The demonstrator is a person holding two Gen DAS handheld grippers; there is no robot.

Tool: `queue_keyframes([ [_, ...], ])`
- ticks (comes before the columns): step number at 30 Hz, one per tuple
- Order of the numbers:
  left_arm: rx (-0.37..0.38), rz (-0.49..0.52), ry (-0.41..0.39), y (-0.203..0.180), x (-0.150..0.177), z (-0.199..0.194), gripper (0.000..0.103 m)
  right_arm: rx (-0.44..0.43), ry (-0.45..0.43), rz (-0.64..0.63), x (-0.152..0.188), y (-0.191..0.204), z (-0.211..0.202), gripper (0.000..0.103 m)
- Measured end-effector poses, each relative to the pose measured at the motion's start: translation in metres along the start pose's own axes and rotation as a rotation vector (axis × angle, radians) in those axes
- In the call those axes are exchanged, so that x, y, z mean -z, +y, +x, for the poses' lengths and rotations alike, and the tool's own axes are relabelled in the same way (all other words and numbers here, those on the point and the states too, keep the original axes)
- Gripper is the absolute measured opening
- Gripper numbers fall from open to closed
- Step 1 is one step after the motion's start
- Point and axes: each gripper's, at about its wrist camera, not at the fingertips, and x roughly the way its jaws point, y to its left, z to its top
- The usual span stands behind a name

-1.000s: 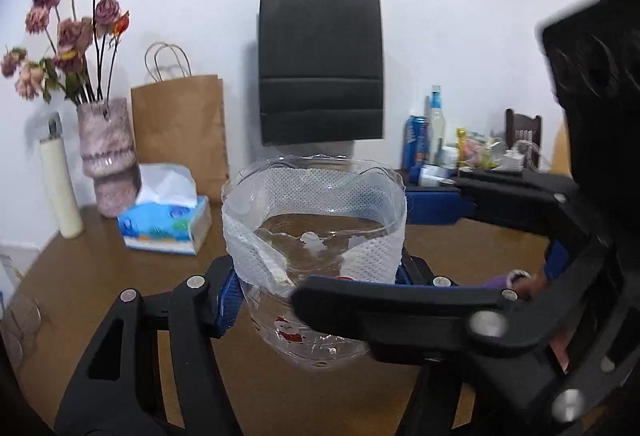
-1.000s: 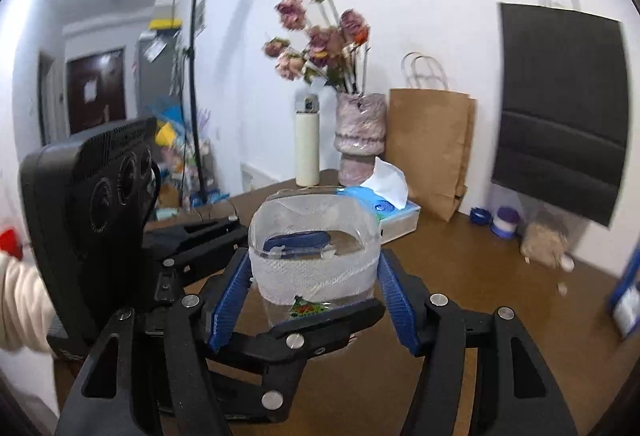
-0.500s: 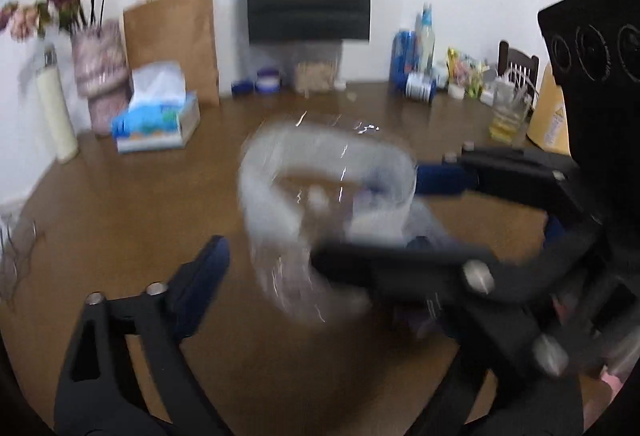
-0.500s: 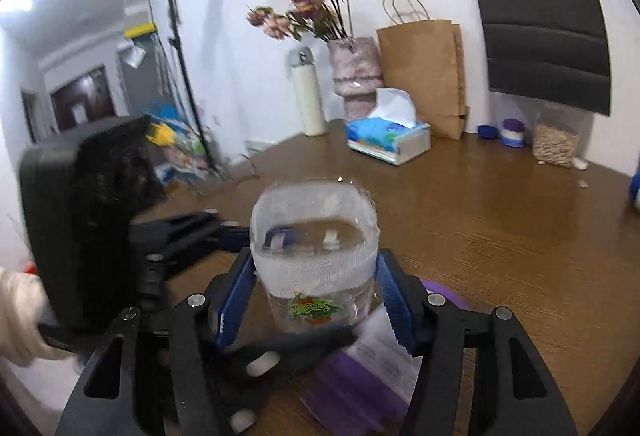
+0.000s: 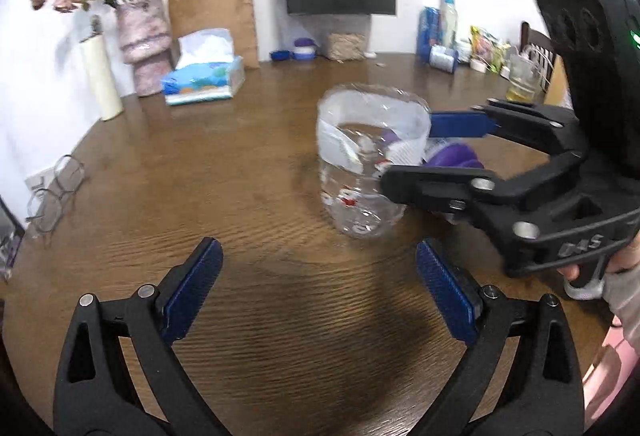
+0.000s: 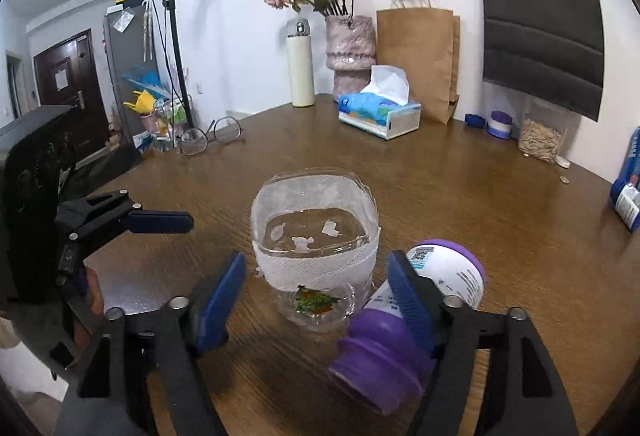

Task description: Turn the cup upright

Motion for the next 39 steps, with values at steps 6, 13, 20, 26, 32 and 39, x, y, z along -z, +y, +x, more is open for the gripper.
queue_keyframes([
  [6,-0.05,-0.052,-0.088,0.006,-0.004,-0.034,0.1,0.013,-0.022,0.028,0.002,0.007,-0.046,0.08],
  [13,-0.146,-0.133,-0.2,0.022,0.01,-0.088,0.103,0.176,-0.087,0.083,0.02,0.004,-0.132,0.081],
  [20,-0.18,-0.182,-0.249,0.027,0.022,-0.115,0.103,0.255,-0.171,0.145,0.042,0.012,-0.186,0.089],
  [26,-0.19,-0.155,-0.265,0.02,0.019,-0.121,0.103,0.268,-0.195,0.178,0.047,0.008,-0.189,0.089],
  [32,-0.212,-0.176,-0.275,0.011,0.022,-0.144,0.103,0.311,-0.193,0.187,0.048,0.019,-0.207,0.089],
  [39,-0.215,-0.198,-0.329,-0.019,0.082,-0.213,0.103,0.338,-0.189,0.157,0.093,0.057,-0.245,0.089],
])
